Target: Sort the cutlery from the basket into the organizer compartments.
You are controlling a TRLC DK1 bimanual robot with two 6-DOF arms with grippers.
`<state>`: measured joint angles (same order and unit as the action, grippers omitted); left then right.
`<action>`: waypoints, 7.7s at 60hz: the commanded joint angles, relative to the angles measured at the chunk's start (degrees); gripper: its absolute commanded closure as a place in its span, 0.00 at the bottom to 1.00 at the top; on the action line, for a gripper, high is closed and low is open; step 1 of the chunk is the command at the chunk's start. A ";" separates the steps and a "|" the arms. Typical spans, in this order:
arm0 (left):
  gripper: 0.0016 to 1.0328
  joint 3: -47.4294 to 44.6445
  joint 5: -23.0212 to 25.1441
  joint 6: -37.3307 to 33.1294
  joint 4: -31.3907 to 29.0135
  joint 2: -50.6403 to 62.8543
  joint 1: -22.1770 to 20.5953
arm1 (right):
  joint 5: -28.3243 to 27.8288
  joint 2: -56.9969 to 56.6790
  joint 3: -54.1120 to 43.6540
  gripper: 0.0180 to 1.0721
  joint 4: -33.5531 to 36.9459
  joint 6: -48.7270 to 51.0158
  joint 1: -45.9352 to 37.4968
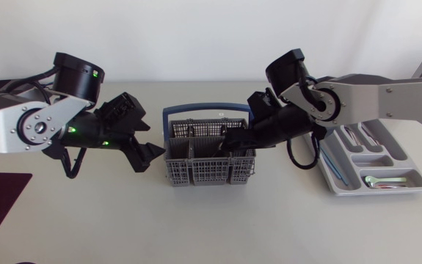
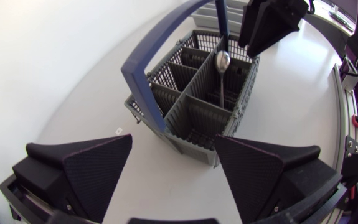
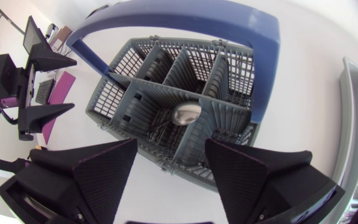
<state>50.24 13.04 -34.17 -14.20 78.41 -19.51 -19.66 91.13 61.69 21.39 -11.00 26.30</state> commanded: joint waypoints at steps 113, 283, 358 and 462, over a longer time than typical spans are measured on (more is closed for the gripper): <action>0.13 -6.64 0.32 -3.36 -2.85 -8.45 -2.90 | 8.41 4.14 -2.01 0.26 -9.35 -4.82 1.47; 0.13 -3.66 -1.79 -4.76 4.88 7.11 -7.56 | 7.18 1.15 -5.88 0.26 -12.33 -6.13 -0.73; 0.13 -3.92 -3.11 -0.98 6.37 10.53 -17.49 | 5.69 0.71 -5.27 0.26 -15.23 -7.10 1.03; 0.13 -4.45 -3.72 -1.25 6.64 10.36 -18.29 | -1.70 3.70 -6.14 0.70 -17.61 -11.23 -4.60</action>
<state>46.13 9.13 -35.79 -7.42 88.16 -37.32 -21.06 95.15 56.88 3.01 -20.84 22.33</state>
